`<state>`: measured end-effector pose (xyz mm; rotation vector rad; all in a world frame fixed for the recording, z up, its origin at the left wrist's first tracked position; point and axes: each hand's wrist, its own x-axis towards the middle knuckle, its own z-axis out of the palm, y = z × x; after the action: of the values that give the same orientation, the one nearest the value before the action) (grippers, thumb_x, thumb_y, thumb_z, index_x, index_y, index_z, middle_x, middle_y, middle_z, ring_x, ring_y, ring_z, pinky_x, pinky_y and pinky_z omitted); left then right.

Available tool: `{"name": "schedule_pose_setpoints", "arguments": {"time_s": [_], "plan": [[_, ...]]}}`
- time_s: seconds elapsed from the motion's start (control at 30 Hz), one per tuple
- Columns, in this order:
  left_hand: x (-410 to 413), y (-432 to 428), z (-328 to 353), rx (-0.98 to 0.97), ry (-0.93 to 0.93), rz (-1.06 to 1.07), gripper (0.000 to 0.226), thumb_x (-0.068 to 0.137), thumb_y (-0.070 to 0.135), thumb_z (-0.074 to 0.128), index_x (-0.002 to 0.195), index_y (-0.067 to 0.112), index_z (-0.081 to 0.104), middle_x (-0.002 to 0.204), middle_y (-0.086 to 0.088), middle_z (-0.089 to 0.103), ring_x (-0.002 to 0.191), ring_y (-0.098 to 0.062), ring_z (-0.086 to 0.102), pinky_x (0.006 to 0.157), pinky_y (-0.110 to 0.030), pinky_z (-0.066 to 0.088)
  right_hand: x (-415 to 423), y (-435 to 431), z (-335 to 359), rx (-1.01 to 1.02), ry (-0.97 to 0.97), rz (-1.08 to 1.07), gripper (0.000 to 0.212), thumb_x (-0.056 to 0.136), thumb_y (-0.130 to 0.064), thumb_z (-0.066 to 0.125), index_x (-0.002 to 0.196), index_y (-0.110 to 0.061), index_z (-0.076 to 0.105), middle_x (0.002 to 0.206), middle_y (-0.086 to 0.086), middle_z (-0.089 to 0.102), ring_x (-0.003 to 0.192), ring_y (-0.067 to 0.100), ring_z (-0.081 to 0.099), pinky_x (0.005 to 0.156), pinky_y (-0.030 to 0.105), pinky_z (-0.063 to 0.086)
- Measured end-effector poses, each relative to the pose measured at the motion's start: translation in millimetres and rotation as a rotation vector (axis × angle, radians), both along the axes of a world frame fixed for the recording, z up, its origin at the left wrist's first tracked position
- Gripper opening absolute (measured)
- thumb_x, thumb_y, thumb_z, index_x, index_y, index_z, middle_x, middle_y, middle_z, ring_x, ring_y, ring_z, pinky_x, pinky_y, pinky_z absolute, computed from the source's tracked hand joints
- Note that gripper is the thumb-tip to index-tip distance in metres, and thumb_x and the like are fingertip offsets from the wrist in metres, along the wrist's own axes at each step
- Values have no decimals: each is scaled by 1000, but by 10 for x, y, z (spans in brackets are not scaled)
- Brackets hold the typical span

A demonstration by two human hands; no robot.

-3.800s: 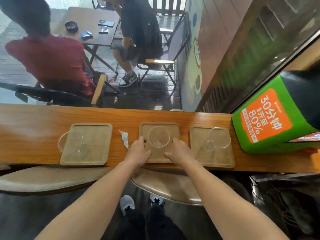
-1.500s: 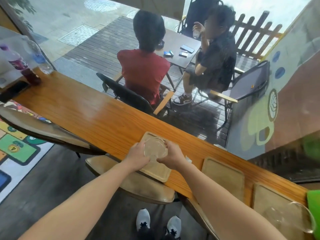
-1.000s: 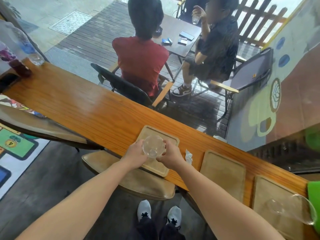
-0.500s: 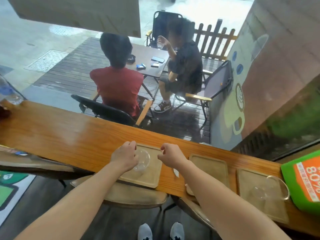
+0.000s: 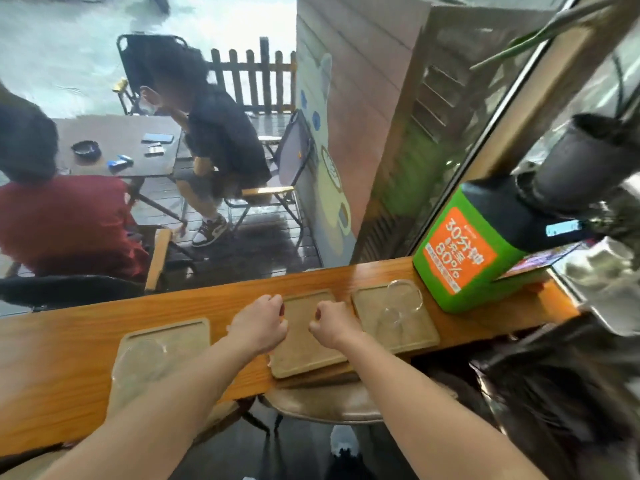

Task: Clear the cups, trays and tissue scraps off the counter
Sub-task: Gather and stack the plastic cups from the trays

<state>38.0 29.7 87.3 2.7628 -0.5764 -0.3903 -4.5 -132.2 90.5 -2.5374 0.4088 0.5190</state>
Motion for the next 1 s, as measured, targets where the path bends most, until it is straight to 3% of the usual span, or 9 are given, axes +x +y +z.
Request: {"name": "schedule_pose_setpoints", "arguments": {"time_s": [0.07,0.23,0.37,0.43,0.53,0.73,1.0], "plan": [[-49,-318,-36,-9,26,-28,13,87,36,58,91,27,50,93,4,55,82,-16,54,63,-30,42,-98,-295,-60,22,28,-21,29,89,-32,62,112,-14,64,113,9,66,102,29,63,82,36,51],[-146,-1036,-191,17,117,-42,16,85,35,59,97,24,57,102,-1,60,93,-24,60,75,-34,50,-356,-1040,-209,57,114,-57,20,88,-34,62,103,-21,61,95,1,61,86,21,58,69,31,44],[-196,-1544,-339,32,150,-58,17,86,36,58,98,25,60,101,0,61,91,-22,60,77,-35,52,-443,-1624,-310,71,168,-81,12,88,-33,63,90,-23,58,92,2,60,84,22,57,72,31,44],[-200,-1742,-386,10,155,-61,13,86,37,55,93,27,59,95,3,60,85,-18,57,72,-34,50,-449,-1873,-359,50,191,-86,17,88,-34,65,96,-20,62,97,4,62,86,22,58,72,31,46],[-206,-1985,-461,-26,183,-61,12,85,37,52,89,27,57,89,5,57,79,-17,56,69,-33,50,-436,-2180,-398,3,262,-62,38,87,-40,66,114,-13,65,113,9,66,100,27,64,84,38,55],[-172,-2264,-626,-31,233,-27,16,85,38,56,93,25,61,90,5,60,80,-15,59,74,-37,57,-362,-2486,-516,-6,283,-99,39,86,-40,66,113,-12,65,115,11,67,103,29,65,85,39,56],[-39,-2401,-841,-56,304,53,15,84,33,64,95,27,56,96,6,60,84,-12,58,75,-34,57,-226,-2587,-703,96,260,-213,59,85,-33,73,133,-11,46,129,13,59,115,30,60,92,40,54]]}}
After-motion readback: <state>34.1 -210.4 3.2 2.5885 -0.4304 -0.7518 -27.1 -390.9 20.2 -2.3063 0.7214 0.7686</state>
